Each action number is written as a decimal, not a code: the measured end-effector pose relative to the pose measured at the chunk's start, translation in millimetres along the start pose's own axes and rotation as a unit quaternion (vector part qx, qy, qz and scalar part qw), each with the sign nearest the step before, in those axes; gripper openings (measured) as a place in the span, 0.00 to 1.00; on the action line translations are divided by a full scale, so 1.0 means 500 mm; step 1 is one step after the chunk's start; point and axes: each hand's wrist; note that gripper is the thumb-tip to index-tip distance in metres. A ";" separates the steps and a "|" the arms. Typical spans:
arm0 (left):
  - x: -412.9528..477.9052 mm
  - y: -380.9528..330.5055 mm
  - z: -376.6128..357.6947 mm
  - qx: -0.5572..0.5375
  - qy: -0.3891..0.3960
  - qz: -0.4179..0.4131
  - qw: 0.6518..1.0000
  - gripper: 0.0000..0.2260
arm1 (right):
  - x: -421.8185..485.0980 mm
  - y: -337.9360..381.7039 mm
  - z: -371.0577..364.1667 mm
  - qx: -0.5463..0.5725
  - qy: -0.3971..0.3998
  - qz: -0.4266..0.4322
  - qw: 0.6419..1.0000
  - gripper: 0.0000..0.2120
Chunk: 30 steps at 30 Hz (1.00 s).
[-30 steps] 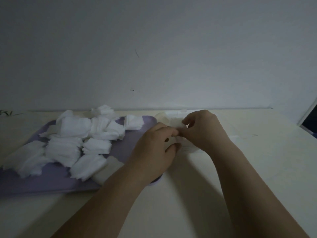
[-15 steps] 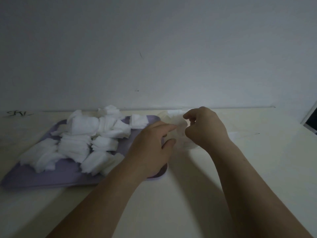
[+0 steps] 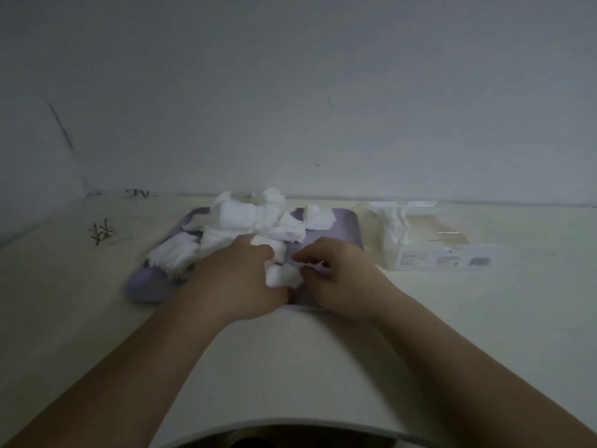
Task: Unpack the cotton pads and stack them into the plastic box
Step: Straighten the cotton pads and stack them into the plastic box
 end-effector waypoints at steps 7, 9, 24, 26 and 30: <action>0.044 -0.022 -0.028 -0.195 -0.051 -0.138 0.970 0.11 | 0.004 -0.029 0.021 -0.048 0.030 -0.077 0.995 0.17; 0.066 -0.027 -0.028 -0.225 -0.037 -0.154 0.961 0.08 | 0.004 -0.033 0.030 -0.050 0.049 -0.080 0.994 0.17; 0.088 -0.008 -0.081 -0.344 -0.126 -0.047 0.929 0.17 | 0.020 -0.058 0.047 -0.027 0.019 -0.083 0.996 0.22; 0.093 -0.006 -0.083 -0.394 -0.132 -0.017 0.909 0.16 | 0.017 -0.053 0.050 0.004 -0.005 -0.090 0.996 0.24; 0.097 -0.004 -0.072 -0.560 -0.090 0.022 0.823 0.10 | 0.016 -0.053 0.047 0.073 -0.089 -0.152 0.982 0.22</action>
Point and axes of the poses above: each hand's wrist, its own x-axis towards the middle knuckle, its own z-axis out of the back of the hand, y = z × x, and after that the axes turned 11 degrees about x, right-handed
